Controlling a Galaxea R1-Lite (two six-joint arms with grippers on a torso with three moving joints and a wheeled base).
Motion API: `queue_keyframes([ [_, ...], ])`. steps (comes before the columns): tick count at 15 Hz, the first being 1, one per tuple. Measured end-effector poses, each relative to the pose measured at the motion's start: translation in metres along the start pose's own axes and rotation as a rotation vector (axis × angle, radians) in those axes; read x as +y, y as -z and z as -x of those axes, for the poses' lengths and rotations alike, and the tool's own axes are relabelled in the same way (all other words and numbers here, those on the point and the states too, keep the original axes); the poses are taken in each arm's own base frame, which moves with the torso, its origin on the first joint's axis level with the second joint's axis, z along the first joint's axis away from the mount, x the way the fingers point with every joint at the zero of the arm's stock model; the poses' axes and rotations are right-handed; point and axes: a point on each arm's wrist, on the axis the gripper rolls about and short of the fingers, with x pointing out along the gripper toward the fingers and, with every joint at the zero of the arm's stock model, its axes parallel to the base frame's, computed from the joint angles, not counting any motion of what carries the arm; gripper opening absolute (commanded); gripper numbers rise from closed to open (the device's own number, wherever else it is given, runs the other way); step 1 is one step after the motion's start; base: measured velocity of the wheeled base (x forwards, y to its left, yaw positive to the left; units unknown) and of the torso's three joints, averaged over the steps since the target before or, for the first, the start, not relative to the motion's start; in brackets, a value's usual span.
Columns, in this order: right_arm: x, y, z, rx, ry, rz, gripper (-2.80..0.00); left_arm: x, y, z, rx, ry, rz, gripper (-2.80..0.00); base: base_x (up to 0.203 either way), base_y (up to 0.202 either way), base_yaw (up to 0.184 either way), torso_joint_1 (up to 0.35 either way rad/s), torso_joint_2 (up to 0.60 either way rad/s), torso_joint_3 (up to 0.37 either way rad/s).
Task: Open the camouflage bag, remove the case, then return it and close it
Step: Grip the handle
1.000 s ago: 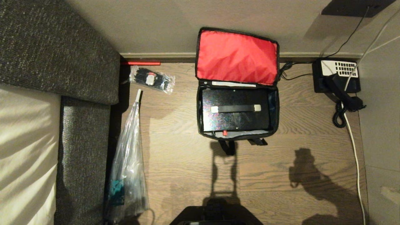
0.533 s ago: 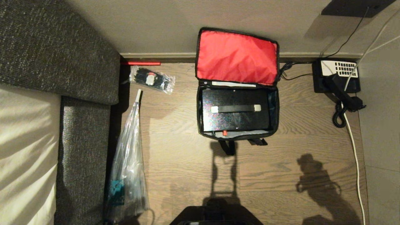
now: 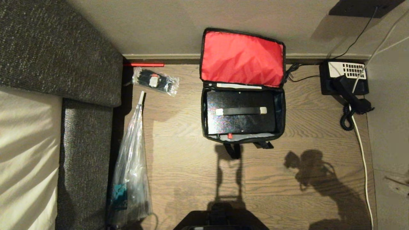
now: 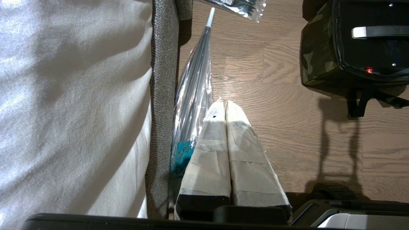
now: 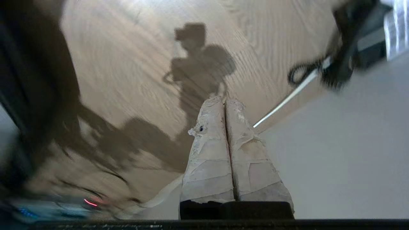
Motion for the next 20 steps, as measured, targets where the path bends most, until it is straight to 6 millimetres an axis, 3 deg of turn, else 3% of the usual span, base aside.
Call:
queue_keyframes([
  [2,0.005,0.0,-0.003,-0.035,-0.03,0.097,-2.8,0.0,0.0,0.0,0.0,0.001,0.0,-2.8,0.0,0.0,0.0,0.0,0.0,0.0],
  [6,-0.006,-0.021,-0.011,-0.11,0.077,0.108,-2.8,0.0,0.0,0.0,0.0,0.001,0.0,-2.8,0.0,0.0,0.0,0.0,0.0,0.0],
  [10,-0.006,-0.051,-0.054,-0.129,0.079,0.139,-2.8,0.0,0.0,0.0,0.0,0.001,0.0,-2.8,0.0,0.0,0.0,0.0,0.0,0.0],
  [11,-0.003,-0.057,-0.068,-0.123,0.063,0.154,0.0,0.0,0.0,0.0,0.0,0.001,0.0,-2.8,0.0,0.0,0.0,0.0,0.0,0.0],
  [17,0.02,-0.1,-0.148,-0.052,0.04,0.284,0.0,0.0,0.0,0.0,0.0,0.0,0.0,-2.8,0.0,0.0,0.0,0.0,0.0,0.0],
  [20,0.036,-0.125,-0.174,-0.089,0.14,0.335,0.0,0.0,0.0,0.0,0.0,0.0,0.0,-2.8,0.0,0.0,0.0,0.0,0.0,0.0],
])
